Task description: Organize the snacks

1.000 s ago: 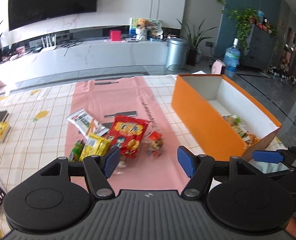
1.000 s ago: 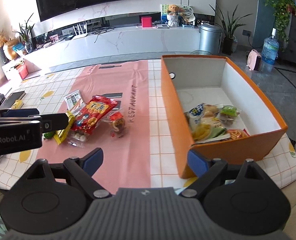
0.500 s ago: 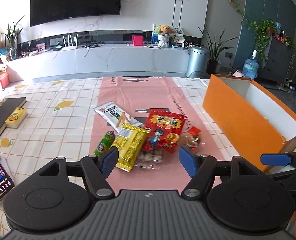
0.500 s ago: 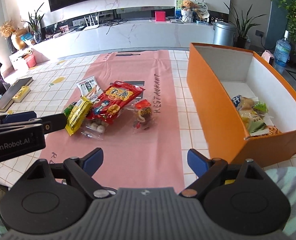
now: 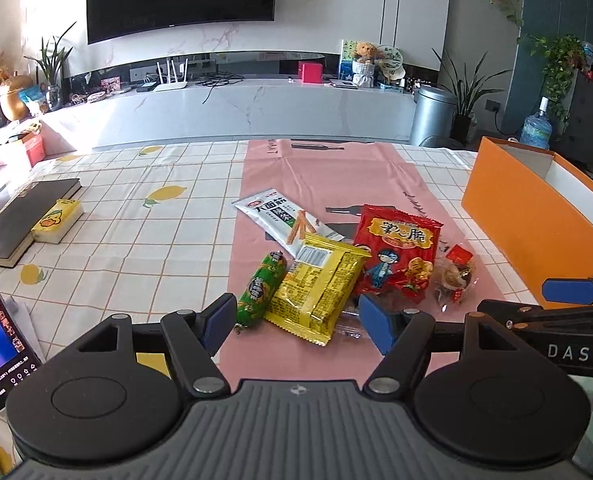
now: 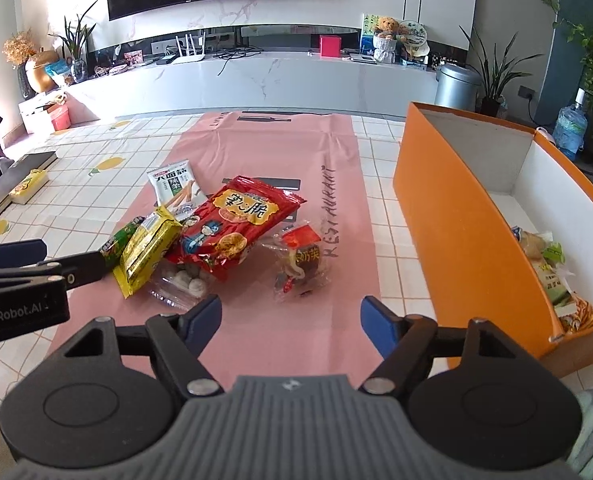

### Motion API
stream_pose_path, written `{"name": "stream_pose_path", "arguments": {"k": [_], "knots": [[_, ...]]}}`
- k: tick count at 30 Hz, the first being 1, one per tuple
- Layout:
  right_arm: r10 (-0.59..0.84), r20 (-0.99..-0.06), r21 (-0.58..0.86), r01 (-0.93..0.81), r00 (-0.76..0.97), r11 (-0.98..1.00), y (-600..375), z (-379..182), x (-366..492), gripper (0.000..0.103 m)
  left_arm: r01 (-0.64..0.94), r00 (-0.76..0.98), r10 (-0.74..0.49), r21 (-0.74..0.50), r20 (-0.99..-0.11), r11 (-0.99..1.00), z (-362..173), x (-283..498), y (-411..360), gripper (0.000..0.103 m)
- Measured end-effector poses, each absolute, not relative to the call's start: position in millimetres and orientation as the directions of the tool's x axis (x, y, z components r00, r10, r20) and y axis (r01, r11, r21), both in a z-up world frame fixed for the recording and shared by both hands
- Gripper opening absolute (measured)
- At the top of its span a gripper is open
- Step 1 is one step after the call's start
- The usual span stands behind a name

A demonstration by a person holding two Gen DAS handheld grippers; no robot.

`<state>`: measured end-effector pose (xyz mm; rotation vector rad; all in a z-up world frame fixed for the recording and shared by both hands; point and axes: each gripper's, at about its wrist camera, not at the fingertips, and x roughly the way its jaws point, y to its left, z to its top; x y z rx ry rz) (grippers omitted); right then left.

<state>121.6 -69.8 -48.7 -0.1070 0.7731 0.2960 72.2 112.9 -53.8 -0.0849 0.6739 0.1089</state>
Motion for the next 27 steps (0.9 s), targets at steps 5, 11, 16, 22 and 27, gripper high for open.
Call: {"name": "stream_pose_path", "arguments": {"k": [5, 11, 16, 22, 27], "knots": [[0.255, -0.692, 0.02, -0.335, 0.676, 0.942, -58.0, -50.1, 133.0, 0.073, -0.133, 0.763, 0.106, 0.006, -0.637, 0.991, -59.7, 81.9, 118.1, 0.082], [0.279, -0.695, 0.029, -0.362, 0.663, 0.932, -44.1, -53.2, 154.7, 0.062, -0.059, 0.76, 0.056, 0.017, -0.647, 0.998, -63.9, 98.5, 116.0, 0.079], [0.302, -0.681, 0.059, -0.362, 0.667, 0.93, -40.1, -52.4, 174.0, 0.062, 0.003, 0.738, 0.05, 0.077, -0.673, 0.997, -74.8, 110.3, 104.2, 0.078], [0.314, -0.689, 0.075, -0.366, 0.653, 0.928, -32.1, -60.2, 198.6, 0.075, 0.017, 0.715, 0.048, 0.086, -0.697, 0.996, -84.2, 124.9, 100.4, 0.078], [0.337, -0.724, 0.144, -0.346, 0.601, 0.927, -32.4, -74.1, 220.7, 0.08, 0.031, 0.703, 0.058, 0.112, -0.709, 0.993, -90.2, 133.7, 95.9, 0.078]]}}
